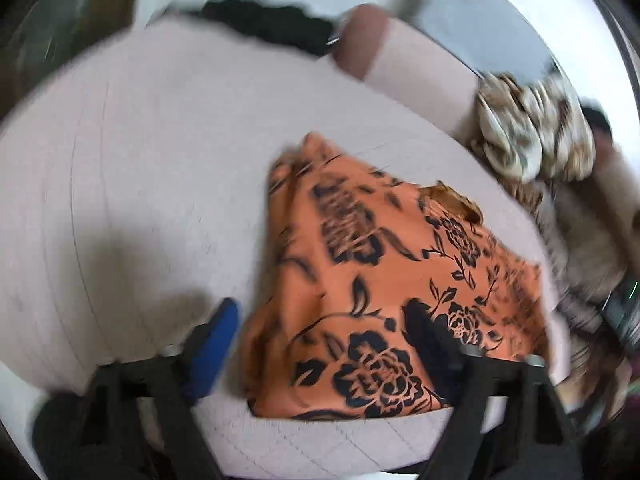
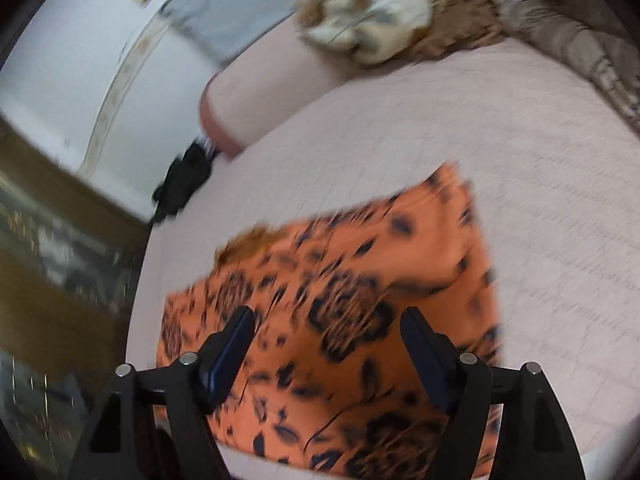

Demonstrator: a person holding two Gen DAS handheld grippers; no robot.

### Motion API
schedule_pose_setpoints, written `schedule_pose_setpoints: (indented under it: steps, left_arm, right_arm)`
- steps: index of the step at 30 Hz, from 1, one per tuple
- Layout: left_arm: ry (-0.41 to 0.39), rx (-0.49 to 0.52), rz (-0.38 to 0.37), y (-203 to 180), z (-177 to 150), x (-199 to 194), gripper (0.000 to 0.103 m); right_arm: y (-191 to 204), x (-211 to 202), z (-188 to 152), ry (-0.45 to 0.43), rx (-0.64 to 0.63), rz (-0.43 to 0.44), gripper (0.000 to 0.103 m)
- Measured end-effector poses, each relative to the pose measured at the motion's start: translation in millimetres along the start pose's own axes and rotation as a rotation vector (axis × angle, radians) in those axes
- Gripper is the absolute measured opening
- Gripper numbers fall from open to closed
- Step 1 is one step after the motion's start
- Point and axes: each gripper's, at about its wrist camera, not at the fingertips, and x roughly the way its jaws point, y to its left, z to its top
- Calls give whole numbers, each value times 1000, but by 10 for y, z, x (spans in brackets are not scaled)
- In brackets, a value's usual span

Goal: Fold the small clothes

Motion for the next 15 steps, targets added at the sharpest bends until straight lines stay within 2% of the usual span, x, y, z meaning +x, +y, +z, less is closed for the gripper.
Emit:
schedule_pose_setpoints:
  steps: [2, 5, 7, 8, 9, 10, 11, 13, 14, 15]
  left_arm:
    - [32, -65, -26, 160, -11, 4, 70]
    - [29, -63, -41, 180, 0, -29, 70]
    - [67, -61, -34, 186, 20, 50, 67]
    - [98, -62, -31, 165, 47, 149, 30]
    - [143, -79, 0, 182, 13, 213, 12]
    - [131, -123, -15, 227, -21, 174, 11]
    - [92, -134, -28, 213, -50, 34, 3]
    - [9, -45, -6, 71, -108, -221, 4]
    - [26, -34, 7, 76, -143, -177, 5]
    - [91, -51, 27, 147, -183, -15, 6]
  right_arm:
    - [27, 74, -154, 39, -12, 19, 78]
    - [40, 168, -321, 83, -29, 15, 78]
    - [-36, 236, -362, 101, -12, 14, 78]
    - [-61, 254, -375, 104, -7, 17, 78]
    - [-80, 288, -380, 106, -4, 15, 78]
    - [-111, 309, -386, 112, 6, 9, 77]
    - [-125, 310, -393, 113, 16, 9, 77]
    - [-163, 292, -408, 108, 16, 16, 77]
    - [-177, 304, -415, 111, 13, 16, 77]
    - [-213, 328, -420, 118, 17, 17, 77]
